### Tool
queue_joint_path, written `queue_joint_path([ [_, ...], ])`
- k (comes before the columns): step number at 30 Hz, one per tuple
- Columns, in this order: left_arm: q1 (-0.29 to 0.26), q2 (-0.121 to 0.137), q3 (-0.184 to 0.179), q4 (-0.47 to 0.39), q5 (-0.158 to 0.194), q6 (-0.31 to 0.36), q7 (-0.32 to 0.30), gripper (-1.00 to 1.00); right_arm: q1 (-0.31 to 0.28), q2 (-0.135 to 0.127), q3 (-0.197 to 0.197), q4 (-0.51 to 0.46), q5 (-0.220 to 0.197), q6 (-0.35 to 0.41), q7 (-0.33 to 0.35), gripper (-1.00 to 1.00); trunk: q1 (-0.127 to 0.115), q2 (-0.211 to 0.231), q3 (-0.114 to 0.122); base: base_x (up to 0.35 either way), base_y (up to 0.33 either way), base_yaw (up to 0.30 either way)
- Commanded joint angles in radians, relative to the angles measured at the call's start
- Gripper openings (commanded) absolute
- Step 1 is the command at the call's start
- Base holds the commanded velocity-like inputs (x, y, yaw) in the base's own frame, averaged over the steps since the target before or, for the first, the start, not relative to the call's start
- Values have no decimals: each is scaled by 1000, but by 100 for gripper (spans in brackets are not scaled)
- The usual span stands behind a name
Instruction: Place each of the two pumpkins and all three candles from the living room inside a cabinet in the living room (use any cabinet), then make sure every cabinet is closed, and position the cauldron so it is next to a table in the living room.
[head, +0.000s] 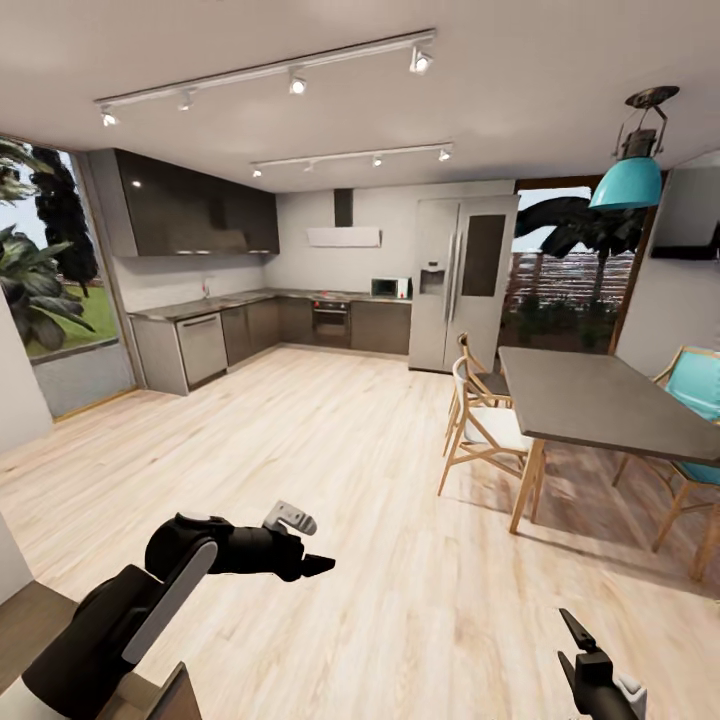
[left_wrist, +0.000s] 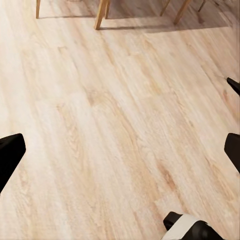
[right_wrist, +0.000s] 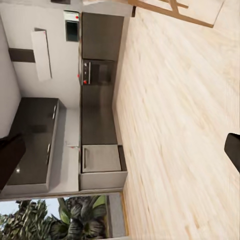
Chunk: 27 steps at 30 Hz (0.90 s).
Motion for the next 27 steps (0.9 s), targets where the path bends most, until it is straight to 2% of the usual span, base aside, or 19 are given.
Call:
queue_joint_path([
  [1, -1, 0, -1, 6, -6, -14, -4, 100, -1, 0, -2, 1, -8, 9, 2, 100, -4, 6, 3, 0, 0, -208],
  [11, -2, -3, -8, 53, -7, -57, 30, 100, -1, -3, -2, 7, -8, 9, 1, 100, -42, 76, 45, 0, 0, -208],
  [15, -2, -8, -7, 93, -6, -68, 79, 100, -1, -1, 5, 7, -5, 1, 0, 100, -57, 104, 62, 0, 0, -207],
  [17, -2, -28, -8, 133, -7, -81, 136, 100, -1, 0, 8, 8, -2, -13, 0, 100, -65, 118, 71, 0, 0, -205],
  [19, -2, -72, -11, 231, -7, -134, 224, 100, -1, 0, 11, 8, 2, -33, 1, 100, -69, 125, 76, 0, 0, -204],
  [20, -2, -82, -11, 260, -7, -151, 243, 100, -1, 0, 11, 9, 4, -36, 1, 100, -69, 125, 78, 0, 0, -204],
  [22, -2, -111, -12, 372, -6, -244, 292, 100, 5, 0, 11, 9, 39, -44, 1, 100, -69, 125, 80, 0, 0, -204],
  [23, -1, -116, -14, 397, -6, -270, 300, 100, 10, 0, 11, 9, 57, -46, 1, 100, -69, 125, 81, 0, 0, -204],
  [26, -1, -128, -25, 522, -4, -396, 324, 100, 32, 0, 10, 9, 186, -55, 0, 100, -69, 125, 84, 0, 0, -203],
  [27, -1, -129, -26, 534, -4, -414, 326, 100, 34, 0, 10, 9, 203, -59, 0, 100, -69, 125, 85, 0, 0, -203],
])
